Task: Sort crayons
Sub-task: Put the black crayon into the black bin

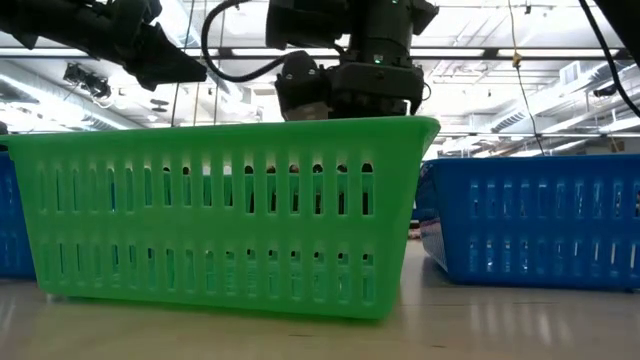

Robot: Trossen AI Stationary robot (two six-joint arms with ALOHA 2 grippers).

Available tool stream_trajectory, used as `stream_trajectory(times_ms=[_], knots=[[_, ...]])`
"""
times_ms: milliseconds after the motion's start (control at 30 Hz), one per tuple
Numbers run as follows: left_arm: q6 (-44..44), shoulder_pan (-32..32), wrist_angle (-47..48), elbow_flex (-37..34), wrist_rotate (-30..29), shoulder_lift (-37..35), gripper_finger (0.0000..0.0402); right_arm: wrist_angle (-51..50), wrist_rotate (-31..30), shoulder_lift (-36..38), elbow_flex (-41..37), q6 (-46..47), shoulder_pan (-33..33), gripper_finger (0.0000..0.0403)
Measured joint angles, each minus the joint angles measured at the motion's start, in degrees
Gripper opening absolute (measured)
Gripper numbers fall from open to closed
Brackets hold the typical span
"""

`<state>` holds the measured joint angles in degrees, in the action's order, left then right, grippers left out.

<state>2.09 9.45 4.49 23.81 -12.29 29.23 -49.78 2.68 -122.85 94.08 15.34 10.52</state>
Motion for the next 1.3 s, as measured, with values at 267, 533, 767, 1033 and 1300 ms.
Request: stream_trajectory(times_ms=[267,533,767,1033,1300], knots=[[0.04,0.00,-0.35,0.02,-0.02,0.00,0.0141,0.20,0.13,0.00,-0.02,0.05,-0.22,0.0067],[0.14,0.00,-0.37,0.02,-0.02,0.00,0.0141,-2.77,0.55,0.02,3.05,0.99,-0.73,0.0119],[0.52,0.00,-0.23,0.02,-0.04,0.00,0.0141,-6.59,-0.22,0.02,7.45,0.06,-1.22,0.0123],[0.52,0.02,0.09,0.04,-0.04,0.00,0.0141,-13.17,-4.41,0.02,13.22,-0.82,-1.35,0.0123],[0.51,0.01,0.05,0.04,-0.04,0.00,0.0141,-15.84,-12.28,7.10,13.40,-0.03,-1.33,0.0123]])
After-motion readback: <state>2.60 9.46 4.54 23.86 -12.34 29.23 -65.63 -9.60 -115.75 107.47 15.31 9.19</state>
